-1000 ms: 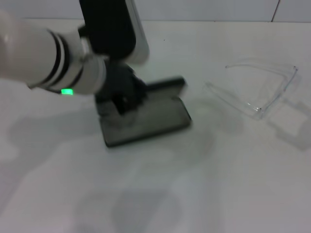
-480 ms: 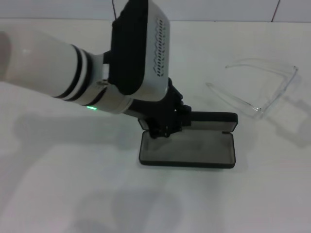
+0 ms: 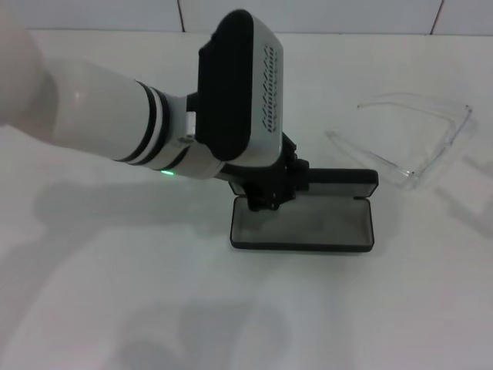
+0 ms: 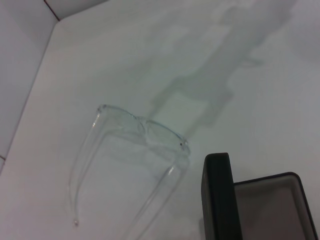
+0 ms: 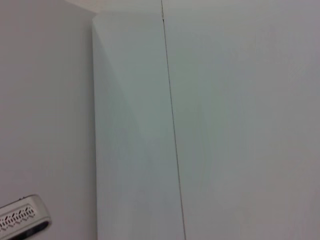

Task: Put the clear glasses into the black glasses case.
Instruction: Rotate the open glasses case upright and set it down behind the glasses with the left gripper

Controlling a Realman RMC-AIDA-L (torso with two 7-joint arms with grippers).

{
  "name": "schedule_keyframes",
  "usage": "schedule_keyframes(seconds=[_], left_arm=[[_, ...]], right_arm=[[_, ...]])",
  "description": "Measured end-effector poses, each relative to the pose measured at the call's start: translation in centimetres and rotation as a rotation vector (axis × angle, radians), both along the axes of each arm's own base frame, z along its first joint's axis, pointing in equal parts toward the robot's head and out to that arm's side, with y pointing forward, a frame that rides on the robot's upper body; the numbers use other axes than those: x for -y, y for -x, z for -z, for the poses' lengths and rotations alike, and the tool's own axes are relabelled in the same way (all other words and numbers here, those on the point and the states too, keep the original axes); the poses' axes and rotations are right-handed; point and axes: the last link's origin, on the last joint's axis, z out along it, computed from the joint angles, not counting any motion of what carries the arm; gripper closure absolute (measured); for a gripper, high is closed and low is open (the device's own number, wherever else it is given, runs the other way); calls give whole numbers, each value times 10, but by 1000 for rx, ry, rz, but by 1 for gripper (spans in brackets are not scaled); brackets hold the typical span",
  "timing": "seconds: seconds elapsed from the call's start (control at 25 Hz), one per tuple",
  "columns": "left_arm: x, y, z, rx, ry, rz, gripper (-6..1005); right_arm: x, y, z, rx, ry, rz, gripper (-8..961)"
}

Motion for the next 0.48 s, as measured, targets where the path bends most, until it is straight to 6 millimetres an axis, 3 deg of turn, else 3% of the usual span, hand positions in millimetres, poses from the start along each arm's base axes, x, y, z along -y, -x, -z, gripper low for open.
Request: schedule_keyframes(seconds=[0.48], left_arm=[[2,5,13,-46,-27,26,793]], right_arm=[[-3,2,0,1,-3,-4,241]])
